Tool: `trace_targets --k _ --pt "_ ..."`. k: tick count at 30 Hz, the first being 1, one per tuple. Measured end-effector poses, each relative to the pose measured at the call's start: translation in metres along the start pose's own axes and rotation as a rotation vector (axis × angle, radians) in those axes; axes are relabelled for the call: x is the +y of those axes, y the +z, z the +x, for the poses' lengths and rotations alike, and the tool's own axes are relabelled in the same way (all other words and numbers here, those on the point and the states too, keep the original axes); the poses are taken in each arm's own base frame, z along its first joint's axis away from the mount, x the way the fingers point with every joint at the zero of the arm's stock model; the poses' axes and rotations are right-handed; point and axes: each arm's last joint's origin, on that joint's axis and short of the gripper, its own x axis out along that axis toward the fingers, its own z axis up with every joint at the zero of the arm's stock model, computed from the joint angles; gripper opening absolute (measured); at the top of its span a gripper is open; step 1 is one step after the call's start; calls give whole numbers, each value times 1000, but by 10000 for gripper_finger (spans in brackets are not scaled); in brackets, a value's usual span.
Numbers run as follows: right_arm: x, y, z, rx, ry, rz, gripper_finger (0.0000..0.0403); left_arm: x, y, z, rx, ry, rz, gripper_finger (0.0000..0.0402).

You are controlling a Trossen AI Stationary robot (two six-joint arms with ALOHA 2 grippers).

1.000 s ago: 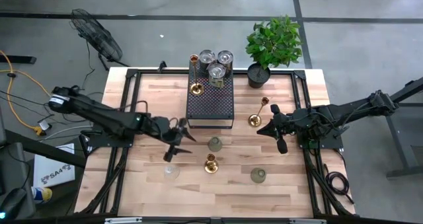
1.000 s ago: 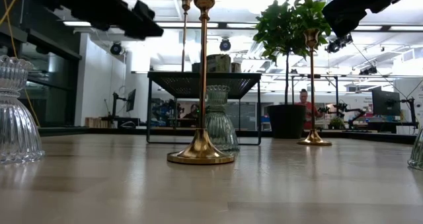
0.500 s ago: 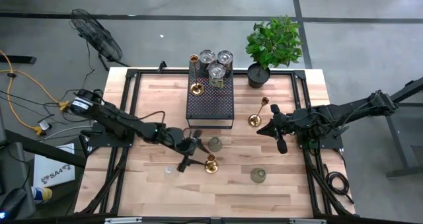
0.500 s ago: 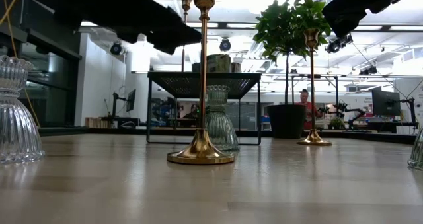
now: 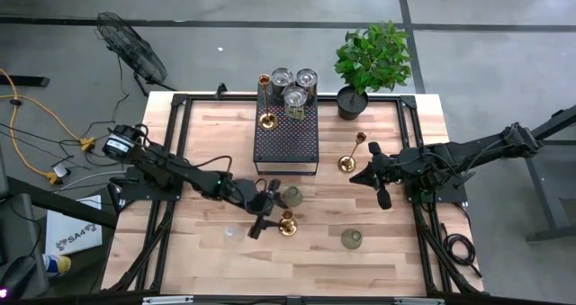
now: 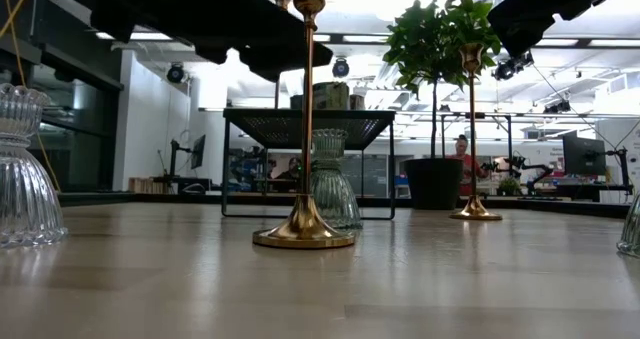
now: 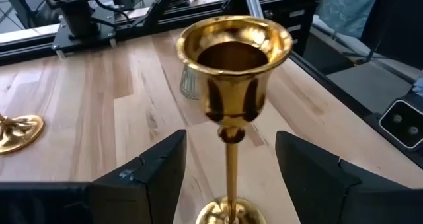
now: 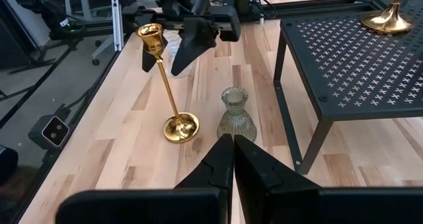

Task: Pick & Place candle stick holders
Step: Put the bottom gold candle holder on the shelf

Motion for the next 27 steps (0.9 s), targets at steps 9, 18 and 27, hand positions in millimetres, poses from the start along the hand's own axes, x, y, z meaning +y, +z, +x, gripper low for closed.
trace_targets --k 9,18,27 --pt "0 0 0 0 0 0 4 0 0 0 2 -1 -9 164" --pt "0 0 0 1 0 0 4 0 0 0 1 -2 -52 123" --pt "0 0 0 0 0 0 4 0 4 1 -13 0 -52 122"
